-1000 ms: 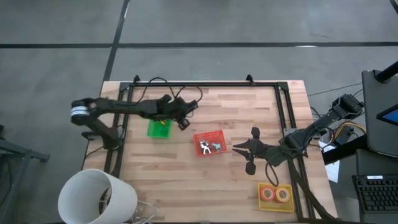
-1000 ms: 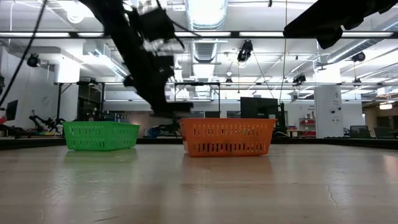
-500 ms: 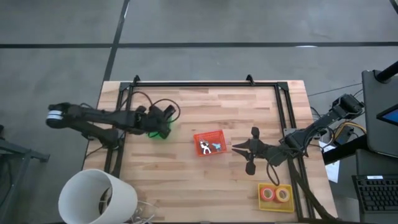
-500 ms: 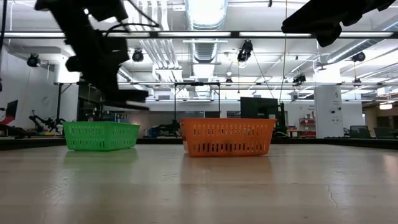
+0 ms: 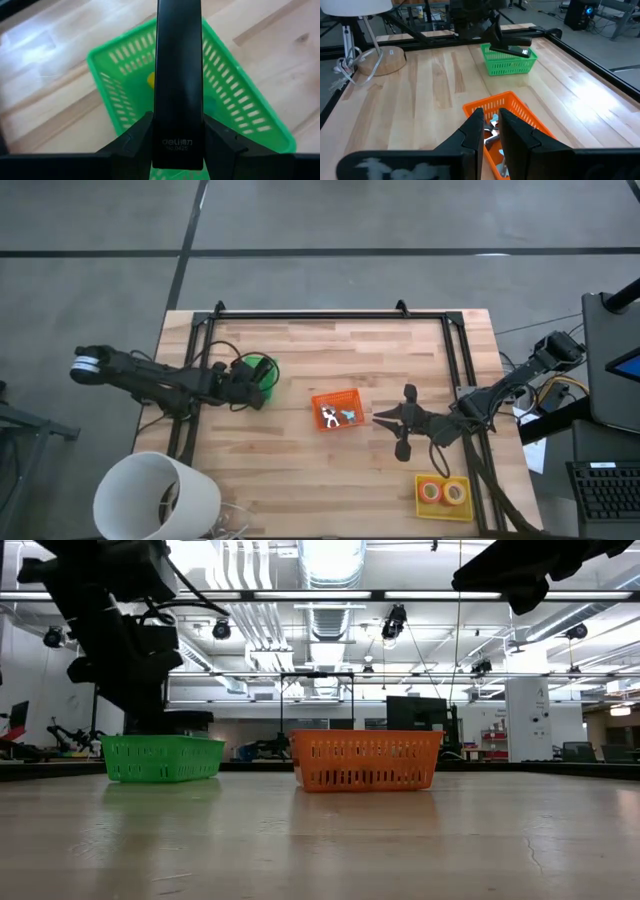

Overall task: Pick and place Stapler, Stapler remover, tape
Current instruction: Put the black stapler into the green bin, then return to Home Position

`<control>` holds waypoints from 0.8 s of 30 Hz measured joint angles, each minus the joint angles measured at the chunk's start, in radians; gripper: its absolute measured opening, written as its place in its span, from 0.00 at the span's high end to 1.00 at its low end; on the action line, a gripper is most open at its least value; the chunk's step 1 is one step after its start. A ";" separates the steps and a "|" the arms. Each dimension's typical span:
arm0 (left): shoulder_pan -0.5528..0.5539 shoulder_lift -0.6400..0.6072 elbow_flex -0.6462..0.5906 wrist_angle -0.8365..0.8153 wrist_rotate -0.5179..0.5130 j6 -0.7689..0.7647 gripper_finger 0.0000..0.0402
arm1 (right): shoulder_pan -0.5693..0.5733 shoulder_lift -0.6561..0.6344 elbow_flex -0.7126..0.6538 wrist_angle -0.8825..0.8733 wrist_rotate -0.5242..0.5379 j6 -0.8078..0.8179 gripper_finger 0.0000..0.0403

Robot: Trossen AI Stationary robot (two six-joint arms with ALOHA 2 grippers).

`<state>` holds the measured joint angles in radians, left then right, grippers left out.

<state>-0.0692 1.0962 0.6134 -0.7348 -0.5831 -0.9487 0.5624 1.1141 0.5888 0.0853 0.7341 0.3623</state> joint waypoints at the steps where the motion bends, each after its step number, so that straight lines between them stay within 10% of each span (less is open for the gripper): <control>1: 0.000 0.001 -0.009 0.022 0.000 0.000 0.66 | 0.000 0.000 0.000 0.000 0.000 0.000 0.87; 17: 0.000 -0.007 -0.049 0.200 0.006 0.103 0.44 | 0.000 0.000 -0.010 0.002 0.000 0.003 0.87; 24: -0.002 -0.001 -0.060 0.573 0.057 0.359 0.57 | -0.039 0.000 -0.026 0.015 -0.044 0.028 0.91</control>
<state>-0.0715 1.0948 0.5532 -0.1618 -0.5263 -0.5901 0.5235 1.1141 0.5627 0.1007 0.6903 0.3904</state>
